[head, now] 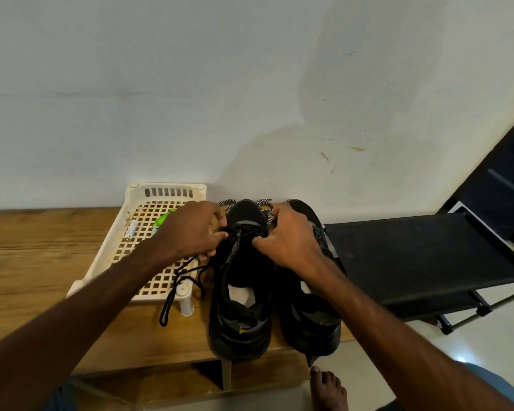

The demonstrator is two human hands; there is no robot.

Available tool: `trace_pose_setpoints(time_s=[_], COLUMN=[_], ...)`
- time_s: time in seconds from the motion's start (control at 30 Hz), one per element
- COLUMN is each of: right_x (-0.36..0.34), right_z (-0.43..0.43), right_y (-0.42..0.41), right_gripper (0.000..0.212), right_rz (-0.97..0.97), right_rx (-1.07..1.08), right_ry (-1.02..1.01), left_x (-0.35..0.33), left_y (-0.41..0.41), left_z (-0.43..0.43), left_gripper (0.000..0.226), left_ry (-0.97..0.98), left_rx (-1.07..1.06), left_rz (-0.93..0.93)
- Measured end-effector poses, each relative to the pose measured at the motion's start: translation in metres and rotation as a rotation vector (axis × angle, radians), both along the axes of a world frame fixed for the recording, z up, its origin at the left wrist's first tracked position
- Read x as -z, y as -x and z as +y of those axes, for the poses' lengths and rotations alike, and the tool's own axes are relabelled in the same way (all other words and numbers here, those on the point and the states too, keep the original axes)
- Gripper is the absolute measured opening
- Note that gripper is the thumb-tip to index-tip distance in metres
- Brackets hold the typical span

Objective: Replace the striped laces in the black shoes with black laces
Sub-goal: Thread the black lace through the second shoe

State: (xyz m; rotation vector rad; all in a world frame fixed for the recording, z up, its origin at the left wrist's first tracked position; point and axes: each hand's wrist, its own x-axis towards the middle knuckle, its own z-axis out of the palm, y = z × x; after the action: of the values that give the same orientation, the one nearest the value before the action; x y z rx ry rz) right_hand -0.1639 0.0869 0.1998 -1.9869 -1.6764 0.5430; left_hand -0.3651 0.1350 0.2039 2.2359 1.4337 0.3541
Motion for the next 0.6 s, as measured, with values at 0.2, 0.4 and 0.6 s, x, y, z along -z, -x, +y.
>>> trace_pose_setpoints(time_s=[0.2,0.4,0.6], right_x=[0.001,-0.008,-0.040], right_z=[0.000,-0.009,-0.021], right_y=[0.000,0.000,0.007], right_gripper=[0.055,0.036,0.031], right_rz=[0.026,0.037,0.840], right_rx=[-0.005,-0.033,-0.248], right_ry=[0.005,-0.043,-0.108], left_x=[0.001,-0.018,-0.038], left_y=[-0.007,-0.008,-0.012], left_z=[0.005,0.005,-0.011], left_gripper=[0.011,0.034,0.031], left_ry=[-0.205,0.452,0.629], left_rx=[-0.057,-0.037,0.223], left_rz=[0.241,-0.693,-1.100])
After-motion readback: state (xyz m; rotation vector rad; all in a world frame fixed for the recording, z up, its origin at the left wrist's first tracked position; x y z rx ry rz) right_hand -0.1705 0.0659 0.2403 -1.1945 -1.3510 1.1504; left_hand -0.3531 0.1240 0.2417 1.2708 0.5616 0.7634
